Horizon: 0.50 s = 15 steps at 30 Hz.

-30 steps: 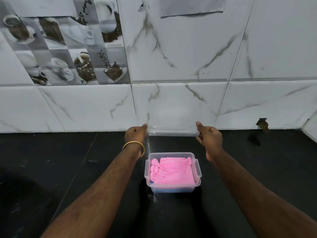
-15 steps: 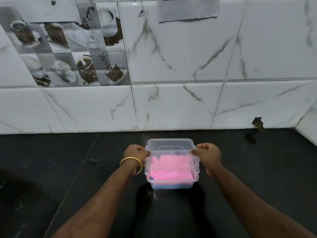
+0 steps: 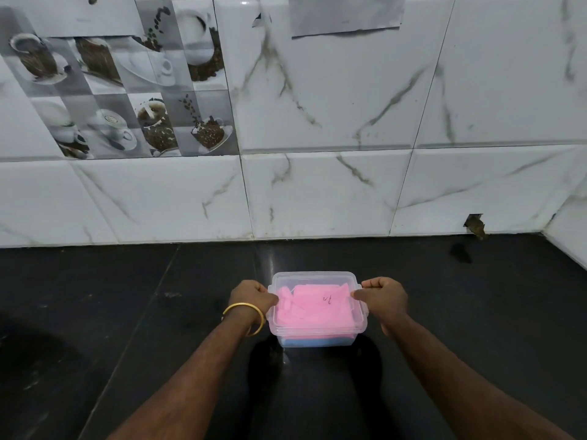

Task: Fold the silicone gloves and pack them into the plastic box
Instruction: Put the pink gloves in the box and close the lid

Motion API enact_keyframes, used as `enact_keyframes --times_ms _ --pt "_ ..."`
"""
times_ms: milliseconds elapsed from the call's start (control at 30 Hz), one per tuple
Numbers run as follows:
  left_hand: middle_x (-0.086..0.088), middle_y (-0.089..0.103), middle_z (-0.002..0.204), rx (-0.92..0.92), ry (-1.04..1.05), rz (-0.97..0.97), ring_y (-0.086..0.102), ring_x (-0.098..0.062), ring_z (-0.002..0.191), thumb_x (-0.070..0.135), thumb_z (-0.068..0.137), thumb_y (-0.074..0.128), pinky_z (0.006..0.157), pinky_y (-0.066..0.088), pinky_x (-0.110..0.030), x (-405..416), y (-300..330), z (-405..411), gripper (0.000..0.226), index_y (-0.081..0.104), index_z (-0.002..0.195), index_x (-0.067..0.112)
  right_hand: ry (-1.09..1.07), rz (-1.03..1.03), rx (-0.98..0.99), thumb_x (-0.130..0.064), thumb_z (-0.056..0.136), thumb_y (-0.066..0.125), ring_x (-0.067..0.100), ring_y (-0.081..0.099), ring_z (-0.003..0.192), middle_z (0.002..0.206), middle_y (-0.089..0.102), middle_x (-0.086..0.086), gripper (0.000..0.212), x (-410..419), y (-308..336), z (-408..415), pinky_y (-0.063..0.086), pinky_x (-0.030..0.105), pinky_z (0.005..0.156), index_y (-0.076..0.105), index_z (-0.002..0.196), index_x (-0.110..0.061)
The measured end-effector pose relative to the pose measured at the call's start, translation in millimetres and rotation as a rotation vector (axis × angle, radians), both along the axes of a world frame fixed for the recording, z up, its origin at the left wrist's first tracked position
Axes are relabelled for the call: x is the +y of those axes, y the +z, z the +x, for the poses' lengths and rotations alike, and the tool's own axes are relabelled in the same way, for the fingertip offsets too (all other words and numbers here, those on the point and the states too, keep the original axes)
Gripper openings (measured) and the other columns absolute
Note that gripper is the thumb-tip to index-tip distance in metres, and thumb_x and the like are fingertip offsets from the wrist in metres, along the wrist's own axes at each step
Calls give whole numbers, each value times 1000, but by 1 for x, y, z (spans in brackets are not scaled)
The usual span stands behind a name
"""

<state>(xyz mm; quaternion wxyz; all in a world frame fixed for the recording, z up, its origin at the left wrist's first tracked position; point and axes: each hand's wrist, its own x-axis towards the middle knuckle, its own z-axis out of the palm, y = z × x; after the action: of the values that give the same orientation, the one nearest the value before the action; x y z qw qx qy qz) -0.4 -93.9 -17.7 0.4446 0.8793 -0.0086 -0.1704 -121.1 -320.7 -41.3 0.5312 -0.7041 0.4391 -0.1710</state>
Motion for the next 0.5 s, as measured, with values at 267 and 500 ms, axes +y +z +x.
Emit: enact_keyframes --times_ms 267,500 --pt "-16 71 80 54 29 -10 71 -31 78 9 72 77 74 62 -46 -1 -9 3 10 67 73 7 57 19 41 -8 64 87 14 67 76 85 71 1 28 -4 -4 1 58 32 62 68 81 -18" --pt "-16 64 64 182 7 -76 58 -24 50 5 76 78 44 54 -32 5 -20 14 17 61 78 5 135 138 8 -7 73 85 21 66 88 101 67 7 54 -4 -6 -4 60 41 76 58 119 -8"
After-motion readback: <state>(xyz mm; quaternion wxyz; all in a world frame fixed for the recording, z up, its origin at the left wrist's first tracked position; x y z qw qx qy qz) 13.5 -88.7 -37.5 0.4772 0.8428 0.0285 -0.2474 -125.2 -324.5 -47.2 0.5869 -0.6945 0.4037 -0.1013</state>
